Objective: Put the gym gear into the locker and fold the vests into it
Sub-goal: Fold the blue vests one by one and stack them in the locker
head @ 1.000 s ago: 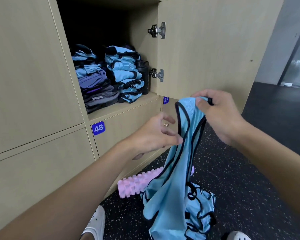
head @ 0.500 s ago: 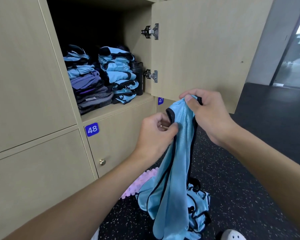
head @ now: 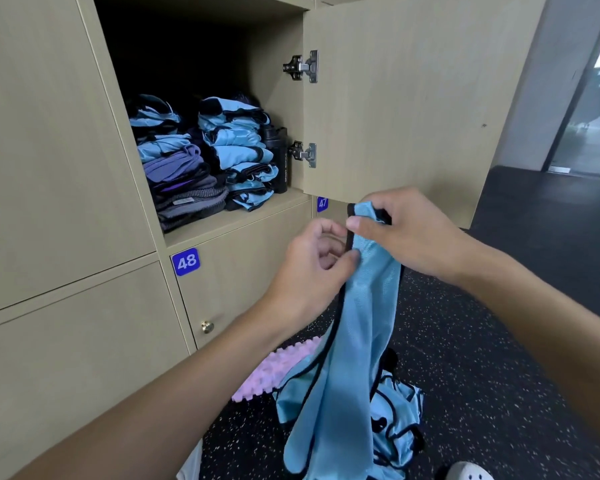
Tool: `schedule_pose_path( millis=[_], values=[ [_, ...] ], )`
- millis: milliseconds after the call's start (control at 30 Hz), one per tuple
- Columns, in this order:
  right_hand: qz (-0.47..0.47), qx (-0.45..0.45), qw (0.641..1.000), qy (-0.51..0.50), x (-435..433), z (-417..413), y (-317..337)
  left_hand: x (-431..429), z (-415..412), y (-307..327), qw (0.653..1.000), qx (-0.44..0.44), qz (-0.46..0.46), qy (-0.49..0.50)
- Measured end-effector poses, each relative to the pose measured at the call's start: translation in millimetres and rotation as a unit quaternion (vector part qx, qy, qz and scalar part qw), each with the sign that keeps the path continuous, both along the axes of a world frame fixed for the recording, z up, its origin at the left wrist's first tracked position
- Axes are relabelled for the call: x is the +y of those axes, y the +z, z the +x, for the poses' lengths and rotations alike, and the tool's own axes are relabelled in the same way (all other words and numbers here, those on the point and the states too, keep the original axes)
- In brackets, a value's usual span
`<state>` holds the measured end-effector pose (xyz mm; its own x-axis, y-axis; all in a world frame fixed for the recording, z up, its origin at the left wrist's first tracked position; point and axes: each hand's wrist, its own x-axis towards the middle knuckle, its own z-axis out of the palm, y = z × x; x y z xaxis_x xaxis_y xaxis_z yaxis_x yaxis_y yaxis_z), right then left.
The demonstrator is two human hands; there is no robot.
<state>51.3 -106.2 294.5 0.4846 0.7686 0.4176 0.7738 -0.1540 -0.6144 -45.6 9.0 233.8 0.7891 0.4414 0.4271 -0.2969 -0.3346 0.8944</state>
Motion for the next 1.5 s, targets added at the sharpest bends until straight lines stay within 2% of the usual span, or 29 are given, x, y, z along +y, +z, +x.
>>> schedule_pose_path(
  millis=[100,267,367,467,533,633,700,767,833,933,1000,1167,1300,1367,1500],
  values=[
    [0.040,-0.024,0.998,-0.053,1.8,1.3,-2.2,1.2,1.6,-12.7,0.998,0.056,0.005,-0.023],
    [0.156,0.066,0.972,-0.161,-6.4,13.8,1.2,21.5,-0.9,-28.6,0.990,0.111,0.082,-0.029],
    [0.186,0.074,0.954,-0.225,-13.0,23.5,3.3,38.6,-6.2,-33.9,0.973,0.178,0.143,-0.037],
    [0.179,0.065,0.946,-0.263,-16.7,33.0,0.5,54.2,-11.6,-33.9,0.945,0.236,0.225,-0.032],
    [0.146,0.093,0.964,-0.204,-17.3,29.7,-2.5,60.2,-14.0,-30.9,0.939,0.240,0.246,-0.018],
    [0.018,0.150,0.988,-0.034,-15.3,11.7,-6.7,57.5,-14.4,-22.7,0.945,0.204,0.253,-0.018],
    [-0.088,0.137,0.985,0.063,-10.3,-2.5,-10.1,50.5,-13.3,-15.8,0.951,0.166,0.258,-0.031],
    [-0.154,0.137,0.972,0.115,-2.7,-8.2,-16.9,43.8,-13.2,-9.0,0.960,0.133,0.240,-0.049],
    [-0.168,0.134,0.971,0.107,3.0,-4.0,-23.2,41.0,-14.5,-5.2,0.966,0.118,0.222,-0.058],
    [-0.149,0.044,0.987,0.044,6.0,5.4,-25.9,45.0,-17.7,-6.2,0.972,0.116,0.193,-0.071],
    [-0.127,0.002,0.992,0.010,2.4,10.9,-25.4,53.5,-20.1,-10.2,0.970,0.153,0.178,-0.060],
    [-0.070,0.003,0.996,-0.058,-12.3,22.6,-23.0,73.7,-30.3,-19.4,0.931,0.278,0.234,-0.024],
    [-0.102,-0.035,0.989,-0.103,-13.5,32.3,-28.1,71.9,-35.4,-2.3,0.923,0.285,0.259,-0.010],
    [-0.128,-0.028,0.988,-0.080,-13.9,31.8,-27.9,65.4,-34.9,6.6,0.931,0.257,0.259,-0.014],
    [-0.141,0.110,0.983,0.046,-9.4,4.1,-24.3,50.1,-30.1,16.5,0.959,0.195,0.201,-0.050]
  ],
)
